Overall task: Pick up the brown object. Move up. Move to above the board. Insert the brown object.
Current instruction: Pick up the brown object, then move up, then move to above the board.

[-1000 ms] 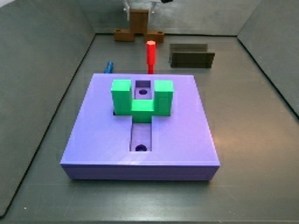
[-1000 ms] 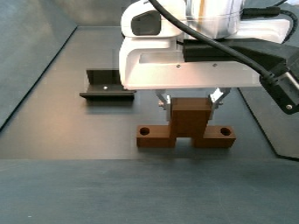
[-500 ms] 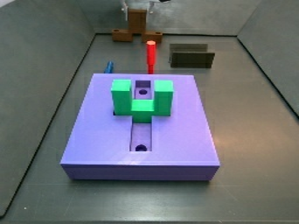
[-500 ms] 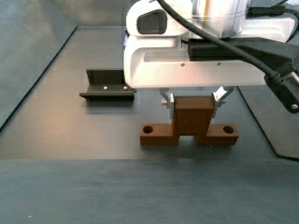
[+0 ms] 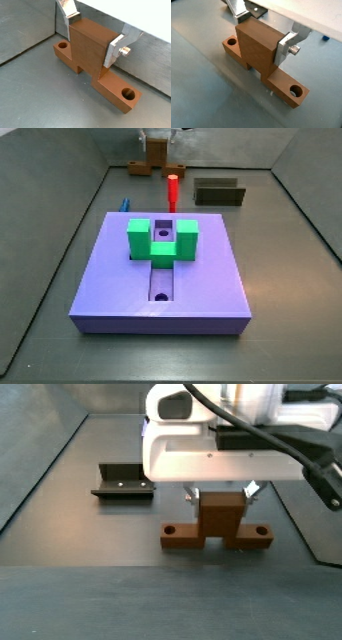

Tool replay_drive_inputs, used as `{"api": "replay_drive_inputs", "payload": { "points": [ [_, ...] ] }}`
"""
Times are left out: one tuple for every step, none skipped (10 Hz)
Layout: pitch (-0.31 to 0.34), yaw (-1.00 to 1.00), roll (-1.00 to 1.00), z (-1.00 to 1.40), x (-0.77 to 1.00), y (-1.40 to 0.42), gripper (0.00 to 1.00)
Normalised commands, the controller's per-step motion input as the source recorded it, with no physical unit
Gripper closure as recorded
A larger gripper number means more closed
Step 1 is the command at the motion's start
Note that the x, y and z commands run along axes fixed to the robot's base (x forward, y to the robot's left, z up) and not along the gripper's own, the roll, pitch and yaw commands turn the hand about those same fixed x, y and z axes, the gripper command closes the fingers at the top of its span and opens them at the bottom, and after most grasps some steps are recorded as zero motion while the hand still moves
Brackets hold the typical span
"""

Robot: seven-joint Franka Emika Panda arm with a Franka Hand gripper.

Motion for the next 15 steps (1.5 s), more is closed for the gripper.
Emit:
{"api": "replay_drive_inputs", "payload": {
  "points": [
    [0.0, 0.0, 0.0, 0.0, 0.0, 0.0, 1.0],
    [0.0, 0.0, 0.0, 0.0, 0.0, 0.0, 1.0],
    [0.0, 0.0, 0.0, 0.0, 0.0, 0.0, 1.0],
    [0.0, 0.0, 0.0, 0.0, 0.0, 0.0, 1.0],
    [0.0, 0.0, 0.0, 0.83, 0.0, 0.0, 1.0],
    [0.039, 0.01, -0.01, 0.72, -0.08, -0.07, 1.0],
    [0.025, 0.01, 0.03, 0.48, -0.08, -0.05, 1.0],
    [0.013, 0.01, 0.05, 0.29, -0.05, -0.04, 1.0],
    [0.0, 0.0, 0.0, 1.4, 0.0, 0.0, 1.0],
    [0.03, 0.0, -0.02, 1.4, -0.02, 0.0, 1.0],
    [0.036, 0.0, 0.01, 1.4, -0.04, -0.01, 1.0],
    [0.029, 0.0, 0.01, 1.4, 0.01, 0.0, 1.0],
    [0.083, 0.0, -0.01, 1.4, 0.05, 0.02, 1.0],
    [0.098, 0.0, -0.01, 0.77, 0.03, 0.0, 1.0],
    [0.08, 0.01, 0.01, 0.22, 0.03, 0.0, 1.0]
  ]
}}
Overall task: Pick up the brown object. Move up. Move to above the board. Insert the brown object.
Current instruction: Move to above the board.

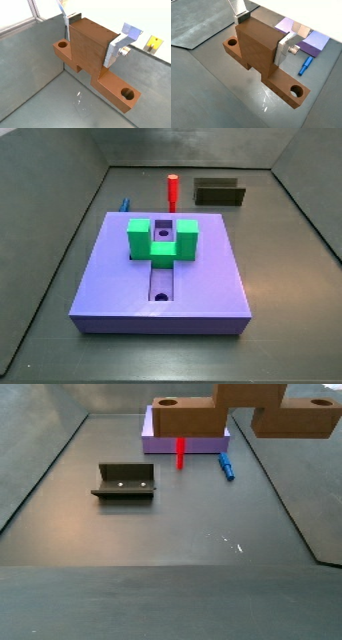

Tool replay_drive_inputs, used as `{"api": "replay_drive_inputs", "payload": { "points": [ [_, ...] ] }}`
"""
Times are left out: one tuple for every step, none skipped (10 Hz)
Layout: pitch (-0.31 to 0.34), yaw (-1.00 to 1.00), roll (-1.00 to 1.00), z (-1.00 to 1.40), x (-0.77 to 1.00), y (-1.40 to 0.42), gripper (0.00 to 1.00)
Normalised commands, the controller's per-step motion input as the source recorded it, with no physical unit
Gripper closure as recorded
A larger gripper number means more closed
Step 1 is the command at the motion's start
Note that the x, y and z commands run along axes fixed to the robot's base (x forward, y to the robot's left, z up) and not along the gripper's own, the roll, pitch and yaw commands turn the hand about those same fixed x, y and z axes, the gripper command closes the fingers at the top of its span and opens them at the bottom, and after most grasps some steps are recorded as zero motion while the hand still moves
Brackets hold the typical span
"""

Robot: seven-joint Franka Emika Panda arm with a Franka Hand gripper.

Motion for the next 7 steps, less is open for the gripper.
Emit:
{"api": "replay_drive_inputs", "payload": {
  "points": [
    [0.142, 0.13, -0.06, 0.13, 0.1, -1.4, 1.0],
    [0.127, 0.12, -0.03, 0.12, 0.1, -1.4, 1.0],
    [0.049, 0.07, 0.01, 0.12, 0.09, -1.4, 1.0],
    [0.018, 0.05, -0.02, 0.12, 0.08, -1.4, 1.0],
    [0.014, 0.02, 0.0, 0.13, 0.08, -1.4, 1.0],
    [0.015, 0.02, 0.0, 0.13, 0.09, -1.4, 1.0],
    [0.016, 0.01, -0.01, 0.13, 0.09, -1.4, 1.0]
  ]
}}
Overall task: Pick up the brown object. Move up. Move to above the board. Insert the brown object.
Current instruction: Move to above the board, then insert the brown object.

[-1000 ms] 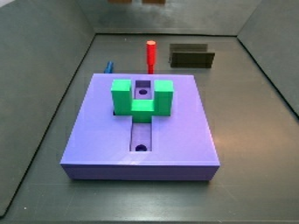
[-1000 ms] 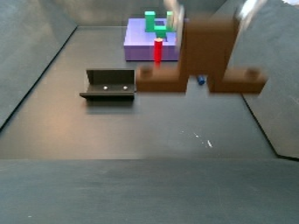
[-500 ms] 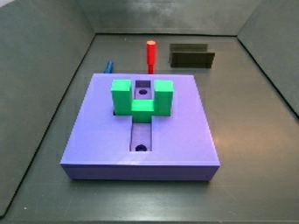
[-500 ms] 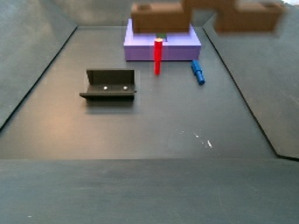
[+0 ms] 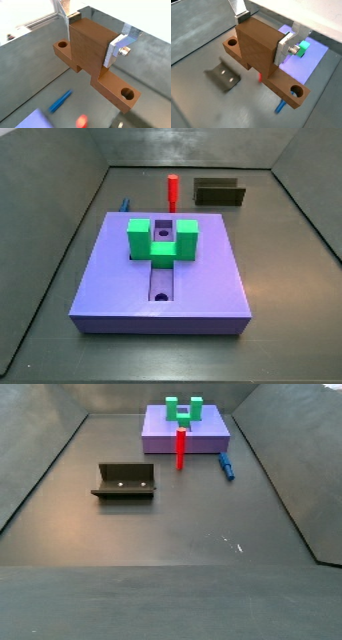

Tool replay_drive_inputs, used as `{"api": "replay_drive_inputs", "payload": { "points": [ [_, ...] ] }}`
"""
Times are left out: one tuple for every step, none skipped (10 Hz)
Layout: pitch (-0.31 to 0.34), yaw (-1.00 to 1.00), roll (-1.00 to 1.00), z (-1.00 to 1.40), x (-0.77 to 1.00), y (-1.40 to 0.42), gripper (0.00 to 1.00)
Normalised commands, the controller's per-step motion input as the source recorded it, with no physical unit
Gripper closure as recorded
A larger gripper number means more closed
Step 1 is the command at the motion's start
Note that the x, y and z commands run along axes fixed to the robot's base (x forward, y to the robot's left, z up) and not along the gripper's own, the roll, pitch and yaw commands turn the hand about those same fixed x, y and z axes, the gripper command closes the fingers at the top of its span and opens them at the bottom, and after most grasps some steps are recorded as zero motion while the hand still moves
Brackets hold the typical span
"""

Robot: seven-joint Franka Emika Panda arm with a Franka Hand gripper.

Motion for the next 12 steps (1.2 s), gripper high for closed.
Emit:
{"api": "replay_drive_inputs", "payload": {
  "points": [
    [0.021, 0.0, 0.0, 0.14, 0.09, -1.4, 1.0],
    [0.037, 0.01, 0.01, 0.15, 0.09, -1.4, 1.0],
    [0.05, 0.0, -0.01, 0.15, 0.1, -1.4, 1.0],
    [0.085, 0.01, 0.0, 0.15, 0.12, -1.4, 1.0],
    [0.113, 0.01, 0.02, 0.15, 0.16, -1.4, 1.0],
    [0.151, 0.01, 0.01, 0.17, 0.23, -1.4, 1.0],
    [0.163, 0.01, 0.02, 0.1, 0.14, -0.68, 1.0],
    [0.154, 0.01, 0.04, 0.04, 0.1, -0.17, 1.0],
    [0.0, -0.01, 0.0, 0.0, 0.0, 0.0, 1.0],
    [-0.01, -0.45, -0.07, 0.0, 0.0, 0.0, 1.0],
    [-0.023, -0.58, -0.13, 0.0, 0.0, 0.01, 1.0],
    [-0.023, -0.73, -0.15, 0.0, 0.0, 0.01, 1.0]
  ]
}}
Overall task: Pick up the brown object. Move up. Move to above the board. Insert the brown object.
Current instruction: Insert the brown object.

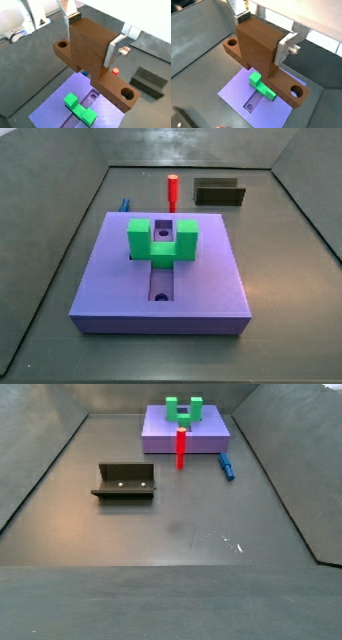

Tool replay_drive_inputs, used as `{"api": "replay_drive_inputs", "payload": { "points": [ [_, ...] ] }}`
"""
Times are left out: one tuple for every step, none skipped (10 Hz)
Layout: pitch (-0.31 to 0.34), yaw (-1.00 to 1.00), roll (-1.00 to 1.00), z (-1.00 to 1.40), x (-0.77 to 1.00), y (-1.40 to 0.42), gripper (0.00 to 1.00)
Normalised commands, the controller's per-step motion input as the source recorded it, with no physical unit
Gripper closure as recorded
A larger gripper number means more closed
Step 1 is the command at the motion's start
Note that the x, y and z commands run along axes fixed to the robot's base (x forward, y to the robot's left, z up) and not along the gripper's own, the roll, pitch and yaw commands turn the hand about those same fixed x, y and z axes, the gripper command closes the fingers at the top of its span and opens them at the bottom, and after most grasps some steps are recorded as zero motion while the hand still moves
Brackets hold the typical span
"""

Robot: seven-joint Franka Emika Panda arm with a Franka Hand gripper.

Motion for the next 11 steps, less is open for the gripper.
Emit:
{"api": "replay_drive_inputs", "payload": {
  "points": [
    [-0.029, -0.89, -0.16, 0.0, 0.01, 0.0, 1.0],
    [-0.027, -1.0, -0.13, 0.0, 0.01, -0.01, 1.0],
    [-0.049, -1.0, -0.11, 0.0, 0.0, -0.03, 1.0],
    [-0.053, -1.0, -0.11, -0.04, 0.0, -0.03, 1.0],
    [-0.064, -0.96, -0.15, -0.11, 0.0, -0.06, 1.0],
    [-0.086, -0.97, -0.1, -0.28, 0.0, -0.09, 1.0],
    [-0.127, -0.96, -0.06, -0.47, -0.04, -0.11, 1.0],
    [-0.067, -0.95, 0.0, -0.61, -0.04, -0.14, 1.0],
    [-0.06, -0.96, 0.0, -0.68, -0.04, -0.16, 1.0],
    [0.0, -1.0, 0.02, -0.51, 0.0, -0.19, 1.0],
    [0.0, -1.0, 0.04, -0.35, 0.0, -0.16, 1.0]
  ]
}}
